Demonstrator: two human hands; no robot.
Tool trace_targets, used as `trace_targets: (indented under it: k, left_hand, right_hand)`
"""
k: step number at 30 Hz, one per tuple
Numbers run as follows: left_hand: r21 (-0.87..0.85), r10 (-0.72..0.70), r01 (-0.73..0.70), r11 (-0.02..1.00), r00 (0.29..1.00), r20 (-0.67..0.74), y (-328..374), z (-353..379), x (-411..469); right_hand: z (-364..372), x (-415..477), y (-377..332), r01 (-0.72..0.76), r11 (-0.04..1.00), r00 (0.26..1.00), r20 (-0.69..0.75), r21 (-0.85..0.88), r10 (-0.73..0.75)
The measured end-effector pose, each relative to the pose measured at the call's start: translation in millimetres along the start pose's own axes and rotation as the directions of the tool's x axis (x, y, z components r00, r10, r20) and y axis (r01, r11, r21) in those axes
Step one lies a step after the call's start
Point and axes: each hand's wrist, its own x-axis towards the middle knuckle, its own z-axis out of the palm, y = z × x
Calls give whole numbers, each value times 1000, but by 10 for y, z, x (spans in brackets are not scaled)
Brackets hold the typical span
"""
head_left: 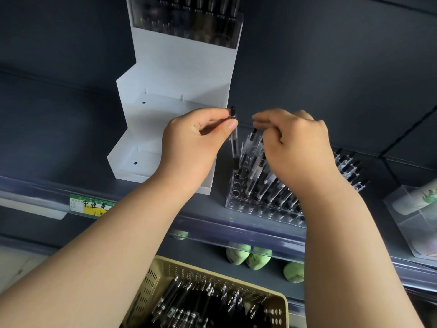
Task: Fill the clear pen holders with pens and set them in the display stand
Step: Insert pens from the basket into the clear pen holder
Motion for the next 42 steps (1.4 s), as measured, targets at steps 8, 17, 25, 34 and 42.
trace_targets:
  k: [8,17,25,34,42]
  left_hand:
    - [68,47,-52,996,997,67,-38,81,-1]
    - [244,4,-50,969,982,187,-246,247,-31]
    - [328,6,-73,942,980,201,-267,267,-28]
    - [358,-32,-44,933,979,203,-208,171,-23]
    - [471,181,-292,833,947,267,-28,-121,-308]
  right_hand:
    - [-12,0,-29,12,995,996,-91,98,-3]
    - [12,-5,28,-3,996,997,-79,93,11]
    - [15,-2,51,-13,996,997,-69,86,19]
    - [-80,-71,31,13,996,993,-116,83,-4]
    - [-196,-446,-118,111,990,984,-152,89,-97]
